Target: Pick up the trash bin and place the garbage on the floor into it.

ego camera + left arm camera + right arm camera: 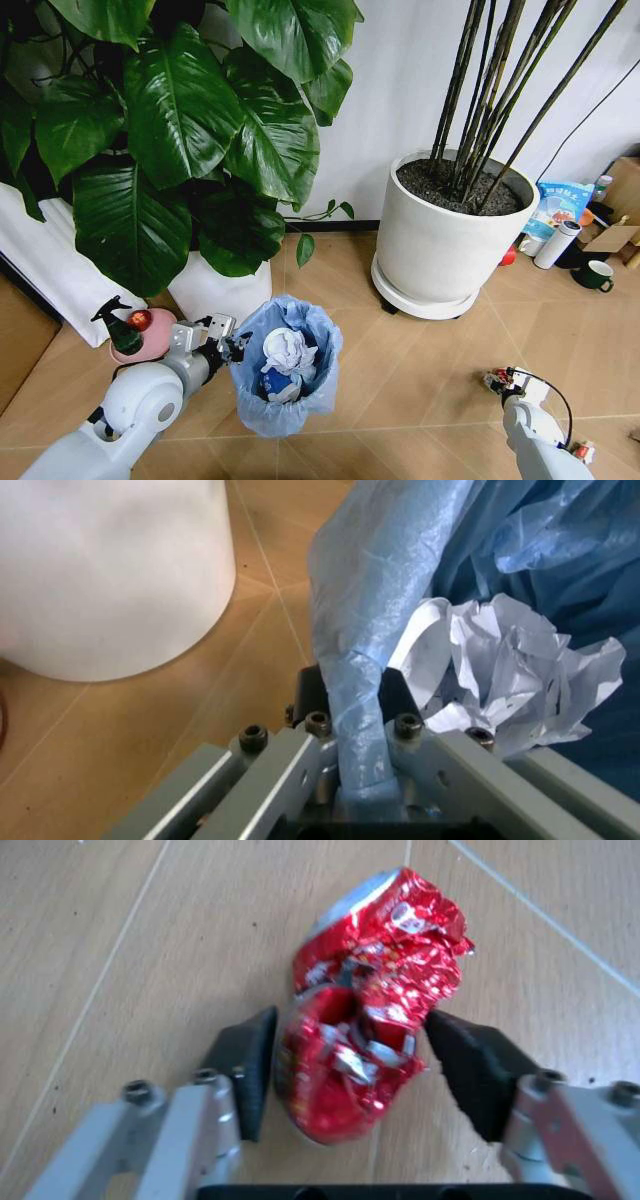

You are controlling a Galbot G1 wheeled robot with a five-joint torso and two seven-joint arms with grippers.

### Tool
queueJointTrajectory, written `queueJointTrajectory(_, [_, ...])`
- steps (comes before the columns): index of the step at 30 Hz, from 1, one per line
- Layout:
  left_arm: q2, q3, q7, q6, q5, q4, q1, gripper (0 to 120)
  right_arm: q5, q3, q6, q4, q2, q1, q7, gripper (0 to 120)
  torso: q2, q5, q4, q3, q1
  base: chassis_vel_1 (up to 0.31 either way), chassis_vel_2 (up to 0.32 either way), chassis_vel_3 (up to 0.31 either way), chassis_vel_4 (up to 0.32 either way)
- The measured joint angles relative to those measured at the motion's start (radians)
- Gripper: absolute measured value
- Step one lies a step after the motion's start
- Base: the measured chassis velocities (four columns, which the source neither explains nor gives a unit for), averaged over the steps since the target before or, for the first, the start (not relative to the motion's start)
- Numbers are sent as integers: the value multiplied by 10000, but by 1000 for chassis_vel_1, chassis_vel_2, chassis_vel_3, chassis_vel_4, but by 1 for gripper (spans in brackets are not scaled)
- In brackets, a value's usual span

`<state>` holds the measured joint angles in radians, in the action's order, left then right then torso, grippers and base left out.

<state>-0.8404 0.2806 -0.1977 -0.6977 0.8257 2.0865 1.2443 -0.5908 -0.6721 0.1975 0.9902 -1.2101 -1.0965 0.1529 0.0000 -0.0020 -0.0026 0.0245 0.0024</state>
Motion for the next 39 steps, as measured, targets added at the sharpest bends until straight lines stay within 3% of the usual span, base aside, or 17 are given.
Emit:
queueJointTrajectory(5, [34, 3, -12, 8, -1, 60, 25, 0, -22, -40, -18, -52, -110, -4, 4, 31, 0, 0, 0, 0, 0, 0, 0, 0, 0])
queueJointTrajectory(13, [113, 50, -52, 19, -9, 161, 74, 0, -55, -123, -52, -10, -142, -68, 18, 10, 0, -1, 1, 0, 0, 0, 0, 0, 0])
queueJointTrajectory(23, [130, 93, -101, 19, -11, 324, 195, 0, -22, -328, -130, 1309, -91, -853, -30, 9, 0, 3, 0, 0, 0, 0, 0, 0, 0])
queueJointTrajectory(27, [163, 121, -145, 16, -31, 374, 244, 0, 336, -447, -239, 3199, 227, -1772, -331, 9, 0, 3, -1, -1, 0, 0, 0, 0, 0])
queueJointTrajectory(33, [97, 90, -186, 13, -70, 377, 304, 0, 624, -324, -313, 4542, 670, -2353, -719, 9, 0, 1, -1, -1, 0, 0, 0, 0, 0])
queueJointTrajectory(39, [67, 82, -205, -1, -89, 366, 332, 0, 774, 126, 163, 6873, 1131, -2947, -988, 9, 0, 1, 1, -1, 0, 0, 0, 0, 0])
